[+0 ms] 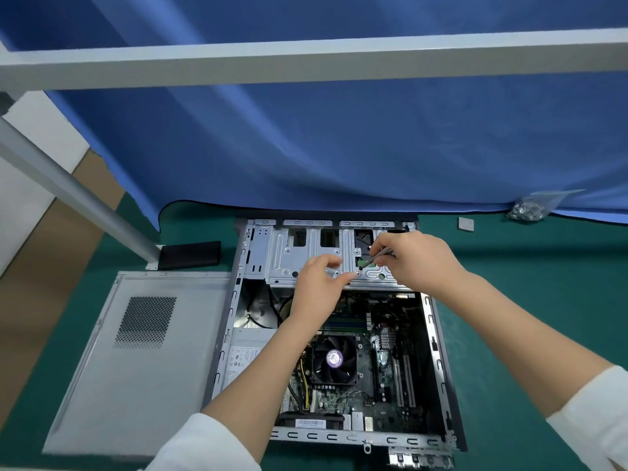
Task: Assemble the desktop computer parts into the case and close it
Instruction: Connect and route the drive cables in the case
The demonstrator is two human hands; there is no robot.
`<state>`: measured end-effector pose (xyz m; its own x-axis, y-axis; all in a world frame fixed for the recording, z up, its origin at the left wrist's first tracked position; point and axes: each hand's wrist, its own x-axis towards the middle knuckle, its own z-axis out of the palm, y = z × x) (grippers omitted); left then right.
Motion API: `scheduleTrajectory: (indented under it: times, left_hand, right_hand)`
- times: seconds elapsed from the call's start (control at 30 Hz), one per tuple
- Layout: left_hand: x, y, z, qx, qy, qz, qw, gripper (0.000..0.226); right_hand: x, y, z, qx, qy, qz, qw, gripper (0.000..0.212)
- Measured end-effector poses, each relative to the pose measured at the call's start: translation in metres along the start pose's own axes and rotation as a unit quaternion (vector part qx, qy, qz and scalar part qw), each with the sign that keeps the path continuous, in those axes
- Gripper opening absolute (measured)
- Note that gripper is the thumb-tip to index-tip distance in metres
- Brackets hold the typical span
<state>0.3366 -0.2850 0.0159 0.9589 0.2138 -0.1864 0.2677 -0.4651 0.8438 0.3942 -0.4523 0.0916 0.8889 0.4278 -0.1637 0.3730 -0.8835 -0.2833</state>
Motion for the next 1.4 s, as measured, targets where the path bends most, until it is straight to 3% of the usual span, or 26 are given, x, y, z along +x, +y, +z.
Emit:
scheduleTrajectory:
  times: [0.07, 0.17, 0.3, 0.4, 0.53, 1.0, 1.4]
  left_hand:
    - [-0.007, -0.006, 0.004, -0.076, -0.028, -0.071, 0.994, 0.006]
    - [-0.018, -0.019, 0.018, -0.116, -0.071, -0.161, 0.978, 0.015]
    - [-0.023, -0.031, 0.034, -0.154, -0.072, -0.234, 0.957, 0.019]
    - [-0.021, -0.027, 0.040, -0.236, -0.079, -0.280, 0.927, 0.033]
    - [-0.014, -0.013, 0.041, -0.342, -0.078, -0.331, 0.876, 0.019]
    - [-0.003, 0.002, 0.046, -0.406, -0.067, -0.385, 0.826, 0.015]
    - [0.001, 0.009, 0.047, -0.390, -0.035, -0.397, 0.830, 0.011]
  right_hand:
    - [0.004, 0.002, 0.005, -0.023, -0.012, -0.002, 1.000, 0.014]
    - [0.010, 0.003, 0.012, -0.044, -0.022, -0.010, 0.999, 0.015]
    - [0.016, 0.002, 0.016, -0.053, -0.022, -0.025, 0.998, 0.016]
    - [0.017, 0.002, 0.017, -0.066, -0.018, -0.033, 0.997, 0.016]
    - [0.017, 0.003, 0.016, -0.077, -0.021, -0.041, 0.996, 0.018]
    - [0.022, -0.004, 0.014, -0.094, -0.025, -0.058, 0.994, 0.018]
    - [0.025, -0.004, 0.011, -0.098, -0.040, -0.044, 0.993, 0.016]
